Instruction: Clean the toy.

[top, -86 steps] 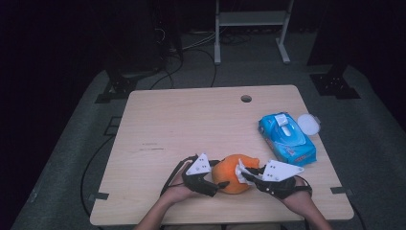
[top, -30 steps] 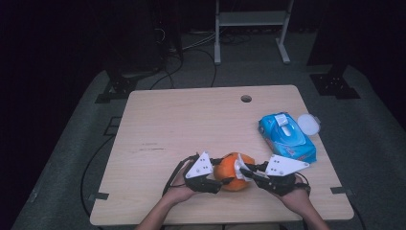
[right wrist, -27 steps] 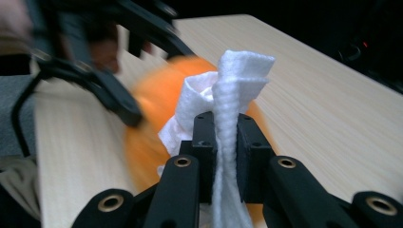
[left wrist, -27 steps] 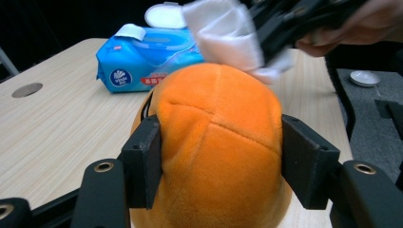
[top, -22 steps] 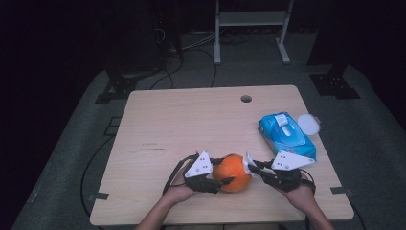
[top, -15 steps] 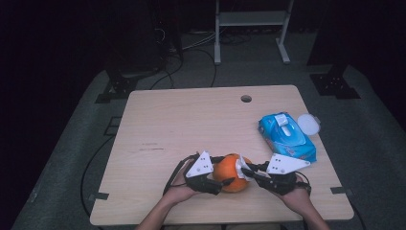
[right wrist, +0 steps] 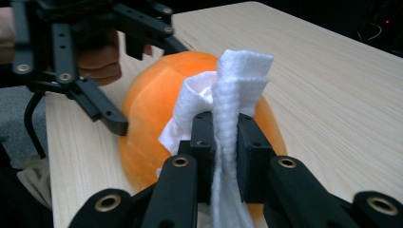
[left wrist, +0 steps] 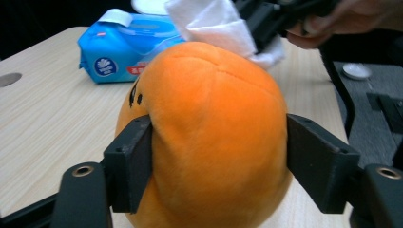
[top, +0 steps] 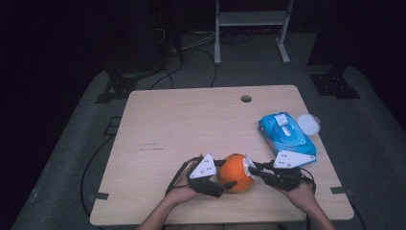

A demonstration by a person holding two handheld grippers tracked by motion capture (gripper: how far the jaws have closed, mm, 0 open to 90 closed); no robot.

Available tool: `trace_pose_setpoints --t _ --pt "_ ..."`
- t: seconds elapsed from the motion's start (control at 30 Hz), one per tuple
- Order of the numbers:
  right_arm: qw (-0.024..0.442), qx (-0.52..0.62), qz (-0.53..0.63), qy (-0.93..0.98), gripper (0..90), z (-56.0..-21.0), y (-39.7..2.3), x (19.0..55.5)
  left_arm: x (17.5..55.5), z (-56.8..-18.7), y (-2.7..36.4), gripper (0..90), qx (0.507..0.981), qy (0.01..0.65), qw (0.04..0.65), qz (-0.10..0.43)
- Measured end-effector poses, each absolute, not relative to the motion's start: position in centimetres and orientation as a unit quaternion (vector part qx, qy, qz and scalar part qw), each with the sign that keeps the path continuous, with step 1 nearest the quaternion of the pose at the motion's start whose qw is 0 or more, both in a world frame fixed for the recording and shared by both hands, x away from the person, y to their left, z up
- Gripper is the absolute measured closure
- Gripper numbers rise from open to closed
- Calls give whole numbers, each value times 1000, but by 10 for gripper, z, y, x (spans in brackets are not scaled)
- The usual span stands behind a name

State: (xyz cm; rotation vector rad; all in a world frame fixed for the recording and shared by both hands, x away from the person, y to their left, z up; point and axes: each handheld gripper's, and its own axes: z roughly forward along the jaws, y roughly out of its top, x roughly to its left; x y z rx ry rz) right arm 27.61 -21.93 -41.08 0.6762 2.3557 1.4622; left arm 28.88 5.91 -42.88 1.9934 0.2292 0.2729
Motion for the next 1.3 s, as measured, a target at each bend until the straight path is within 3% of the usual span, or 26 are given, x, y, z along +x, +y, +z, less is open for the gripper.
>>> trace_pose_setpoints --t 0.1,0.23,0.3,0.6,0.83,1.0,1.3 --pt "147 242 505 815 785 -412 -224 277 290 -428 60 282 833 97 533 114" --pt "152 245 505 814 788 -412 -222 277 296 -433 57 111 833 133 524 119" --pt "151 243 506 814 791 -410 -220 276 300 -437 56 91 832 149 524 103" --pt "168 209 511 817 795 -399 -205 264 295 -437 59 321 831 134 531 99" --pt "193 256 490 811 795 -409 -223 276 297 -439 57 189 833 131 530 91" --pt "203 242 492 811 796 -404 -213 267 293 -434 59 317 829 134 532 104" --pt "190 199 536 798 798 -386 -201 250 294 -416 68 346 825 158 536 78"
